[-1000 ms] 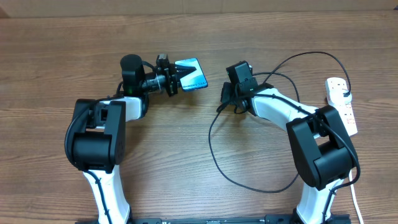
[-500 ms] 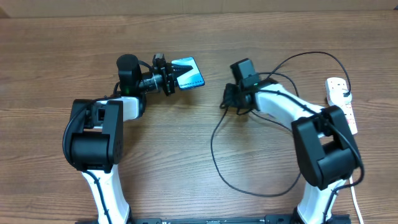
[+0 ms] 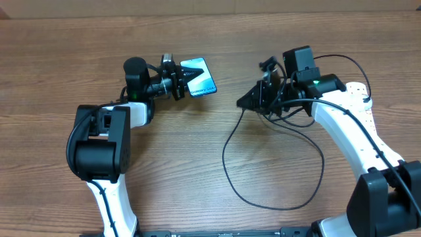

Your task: Plug charger to phone and switch on socket

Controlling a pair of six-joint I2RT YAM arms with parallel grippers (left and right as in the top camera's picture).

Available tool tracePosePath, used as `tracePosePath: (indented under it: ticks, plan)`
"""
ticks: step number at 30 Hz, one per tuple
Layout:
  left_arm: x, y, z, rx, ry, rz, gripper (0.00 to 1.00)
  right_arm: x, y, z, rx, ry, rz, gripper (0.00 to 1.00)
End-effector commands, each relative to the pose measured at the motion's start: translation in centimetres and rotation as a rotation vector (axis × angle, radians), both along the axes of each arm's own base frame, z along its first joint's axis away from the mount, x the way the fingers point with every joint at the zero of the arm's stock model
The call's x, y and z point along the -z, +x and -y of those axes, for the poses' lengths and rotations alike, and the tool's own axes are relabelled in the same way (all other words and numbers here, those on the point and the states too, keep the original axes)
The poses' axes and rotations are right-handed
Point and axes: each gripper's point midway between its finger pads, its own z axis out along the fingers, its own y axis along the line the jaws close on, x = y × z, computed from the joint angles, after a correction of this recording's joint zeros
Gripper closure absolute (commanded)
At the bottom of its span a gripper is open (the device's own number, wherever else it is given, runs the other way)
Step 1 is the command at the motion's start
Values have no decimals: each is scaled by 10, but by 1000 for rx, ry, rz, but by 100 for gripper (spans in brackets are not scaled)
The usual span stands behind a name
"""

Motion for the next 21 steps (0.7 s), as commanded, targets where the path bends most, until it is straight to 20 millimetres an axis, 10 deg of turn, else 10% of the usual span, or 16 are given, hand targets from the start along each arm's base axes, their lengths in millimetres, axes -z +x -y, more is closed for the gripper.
tracePosePath:
  ticks: [1,6,11,21]
  plan:
    - [-10,6,7,7,21,94,96,-15,-18,-21,-98,126,-32,96]
    - [-10,6,7,8,23,102,96,20,-2,7,39,-130,-30,96]
    - [-11,5,7,13,25,110,96,51,36,54,229,-493,103,44]
    - [-14,12,-32,-13,17,125,96,100,63,55,306,-656,133,37]
